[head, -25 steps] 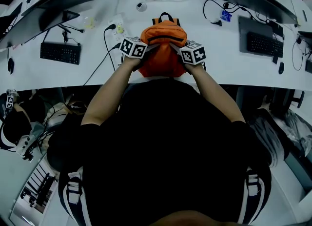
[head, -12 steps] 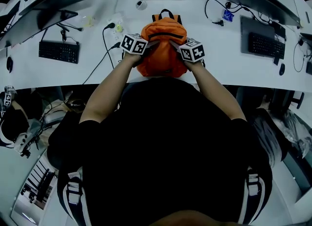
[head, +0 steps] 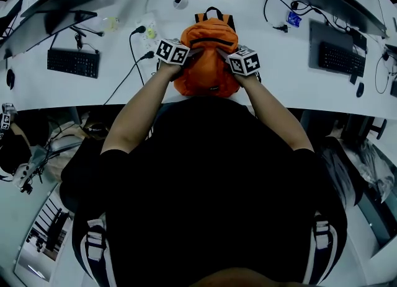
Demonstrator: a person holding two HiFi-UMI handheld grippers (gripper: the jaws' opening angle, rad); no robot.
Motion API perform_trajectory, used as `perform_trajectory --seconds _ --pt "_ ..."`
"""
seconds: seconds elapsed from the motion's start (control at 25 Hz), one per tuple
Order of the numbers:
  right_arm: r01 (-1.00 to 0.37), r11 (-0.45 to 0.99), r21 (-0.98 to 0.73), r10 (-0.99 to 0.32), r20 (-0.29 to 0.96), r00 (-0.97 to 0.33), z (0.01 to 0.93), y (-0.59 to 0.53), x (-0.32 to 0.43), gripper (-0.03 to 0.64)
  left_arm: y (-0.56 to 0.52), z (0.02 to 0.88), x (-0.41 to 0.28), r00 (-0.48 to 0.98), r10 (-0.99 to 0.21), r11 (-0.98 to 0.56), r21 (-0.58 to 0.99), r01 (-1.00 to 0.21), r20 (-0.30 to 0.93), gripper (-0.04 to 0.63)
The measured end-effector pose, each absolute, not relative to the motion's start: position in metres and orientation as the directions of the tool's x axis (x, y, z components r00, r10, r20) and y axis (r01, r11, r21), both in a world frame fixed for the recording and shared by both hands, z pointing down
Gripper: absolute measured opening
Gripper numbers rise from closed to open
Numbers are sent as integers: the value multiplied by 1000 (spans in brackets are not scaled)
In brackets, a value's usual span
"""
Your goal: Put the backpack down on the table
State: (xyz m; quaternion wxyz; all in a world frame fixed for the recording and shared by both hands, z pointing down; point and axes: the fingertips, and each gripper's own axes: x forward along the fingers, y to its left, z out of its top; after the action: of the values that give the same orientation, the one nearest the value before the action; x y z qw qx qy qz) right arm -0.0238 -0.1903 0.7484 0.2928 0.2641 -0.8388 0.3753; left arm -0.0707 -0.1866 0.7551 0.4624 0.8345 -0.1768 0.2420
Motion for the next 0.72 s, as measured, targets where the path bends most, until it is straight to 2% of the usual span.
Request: perform_trajectory --seconds 0.72 --pt "-667 569 -481 -192 711 -676 776 -200 -27 69 -195 780 -75 807 -55 -466 699 -542 589 40"
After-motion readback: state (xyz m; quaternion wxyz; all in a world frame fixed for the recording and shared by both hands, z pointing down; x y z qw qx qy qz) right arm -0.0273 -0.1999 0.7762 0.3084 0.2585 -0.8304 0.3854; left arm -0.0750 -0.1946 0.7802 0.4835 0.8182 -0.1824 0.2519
